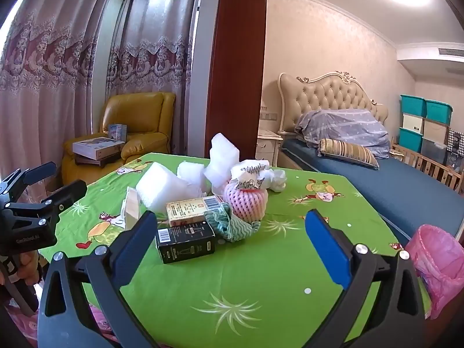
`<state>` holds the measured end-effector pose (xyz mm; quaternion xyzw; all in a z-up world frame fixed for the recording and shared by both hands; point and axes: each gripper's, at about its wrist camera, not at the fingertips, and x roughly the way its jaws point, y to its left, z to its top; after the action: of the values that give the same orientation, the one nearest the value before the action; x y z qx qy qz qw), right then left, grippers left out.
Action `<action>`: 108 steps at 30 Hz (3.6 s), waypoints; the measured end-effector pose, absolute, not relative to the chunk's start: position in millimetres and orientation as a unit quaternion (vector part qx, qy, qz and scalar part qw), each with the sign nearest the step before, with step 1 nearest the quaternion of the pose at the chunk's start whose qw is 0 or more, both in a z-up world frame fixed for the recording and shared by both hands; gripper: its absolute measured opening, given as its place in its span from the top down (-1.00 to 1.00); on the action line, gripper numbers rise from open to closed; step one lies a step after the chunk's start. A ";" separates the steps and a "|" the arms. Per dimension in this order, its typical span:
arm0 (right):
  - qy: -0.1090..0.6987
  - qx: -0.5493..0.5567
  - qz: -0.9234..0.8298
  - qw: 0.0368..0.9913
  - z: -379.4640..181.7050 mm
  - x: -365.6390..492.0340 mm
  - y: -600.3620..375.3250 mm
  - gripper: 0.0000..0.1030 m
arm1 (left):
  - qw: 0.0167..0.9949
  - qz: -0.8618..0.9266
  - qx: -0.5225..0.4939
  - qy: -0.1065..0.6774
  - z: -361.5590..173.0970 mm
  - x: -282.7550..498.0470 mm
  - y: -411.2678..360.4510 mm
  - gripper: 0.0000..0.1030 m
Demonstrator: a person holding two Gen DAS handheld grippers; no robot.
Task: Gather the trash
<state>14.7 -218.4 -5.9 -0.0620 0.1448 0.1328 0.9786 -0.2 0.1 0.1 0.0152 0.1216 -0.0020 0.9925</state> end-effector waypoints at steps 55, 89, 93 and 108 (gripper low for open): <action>0.158 -0.047 0.142 0.976 -9.7 13.9 -215.8 -0.92 | 0.993 -0.006 0.009 0.117 3.1 -0.8 -3.6 -0.88; 0.161 -0.040 0.145 0.975 -11.1 8.7 -214.2 -0.92 | 0.993 -0.006 0.008 0.117 2.6 -0.3 -3.1 -0.88; 0.162 -0.038 0.146 0.975 -11.8 7.6 -213.5 -0.92 | 0.993 -0.006 0.008 0.117 2.5 -0.3 -3.0 -0.88; 0.163 -0.037 0.146 0.975 -12.0 8.5 -213.9 -0.92 | 0.993 -0.006 0.007 0.118 2.3 -0.2 -2.8 -0.88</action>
<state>8.6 -213.9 -12.0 -0.0374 0.1631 0.1457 0.9751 -0.2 -2.8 2.3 0.0074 0.1176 -0.0059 0.9930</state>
